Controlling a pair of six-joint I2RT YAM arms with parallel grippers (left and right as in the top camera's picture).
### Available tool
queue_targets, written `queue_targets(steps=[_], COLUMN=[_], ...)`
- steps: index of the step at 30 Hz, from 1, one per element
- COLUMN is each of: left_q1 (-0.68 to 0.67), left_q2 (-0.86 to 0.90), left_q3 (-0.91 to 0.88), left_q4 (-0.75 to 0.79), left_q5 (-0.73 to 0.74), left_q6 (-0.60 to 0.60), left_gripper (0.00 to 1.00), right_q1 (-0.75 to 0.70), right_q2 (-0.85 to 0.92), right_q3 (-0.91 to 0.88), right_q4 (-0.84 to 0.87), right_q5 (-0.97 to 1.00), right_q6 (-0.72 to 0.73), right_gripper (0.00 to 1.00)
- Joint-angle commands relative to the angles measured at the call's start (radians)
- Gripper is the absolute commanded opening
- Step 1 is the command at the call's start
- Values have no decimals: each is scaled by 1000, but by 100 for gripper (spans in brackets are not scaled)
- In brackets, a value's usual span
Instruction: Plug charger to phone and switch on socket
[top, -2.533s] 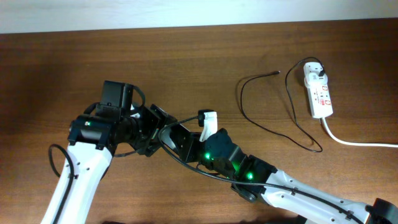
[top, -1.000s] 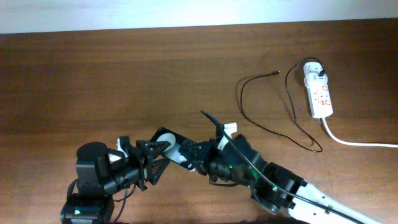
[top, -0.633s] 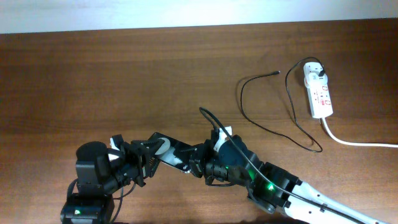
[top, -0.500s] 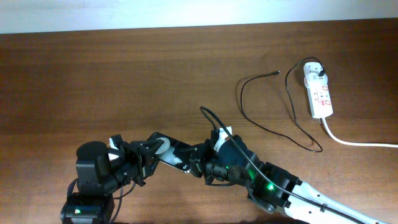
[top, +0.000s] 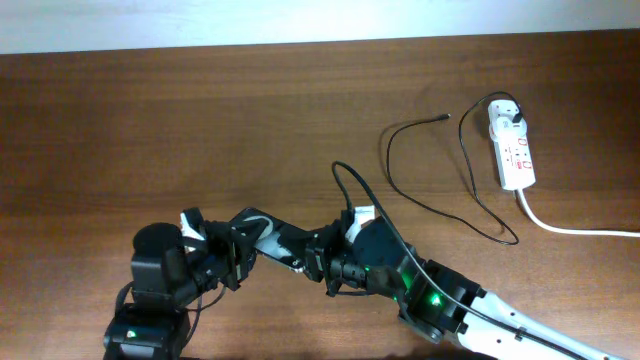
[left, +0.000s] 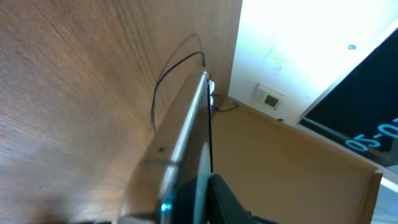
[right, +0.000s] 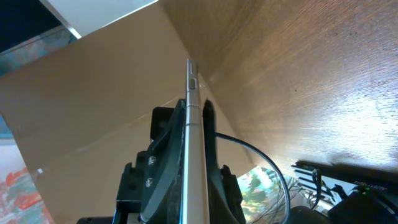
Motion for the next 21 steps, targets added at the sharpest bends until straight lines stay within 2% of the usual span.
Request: queue_targets(steps=[1, 3, 5, 7, 12, 14, 16, 18, 20, 21], left_q1=[-40, -39, -39, -39, -39, -39, -38, -38, -37, -35], left_q2=[1, 1, 1, 1, 20, 71, 123, 230, 312, 354], left_q3=[-1, -1, -1, -1, -1, -1, -1, 0, 0, 0], left_q4=[14, 14, 14, 14, 34, 89, 142, 253, 335, 383], left_q5=[-38, -60, -83, -94, -147, -161, -166, -158, -138, -124], left_q6=[-13, -13, -13, -13, -12, 11, 31, 41, 50, 93], left_gripper=[5, 0, 0, 0, 0, 0, 0, 0, 0, 0], right_q1=[8, 8, 8, 8, 8, 7, 7, 6, 6, 6], right_q2=[-11, -11, -11, -11, -11, -11, -11, -11, -11, -11], right_q3=[16, 16, 16, 16, 16, 16, 16, 16, 16, 16], right_q4=[13, 2, -2, -3, -38, -60, -71, -85, -124, -135], right_q5=[-42, -42, -42, -41, -5, 35, 52, 83, 111, 121], right_q6=[-26, -78, -81, -81, -96, -167, -208, -299, -360, -402], right_gripper=[4, 5, 6, 16, 25, 35, 41, 53, 57, 58])
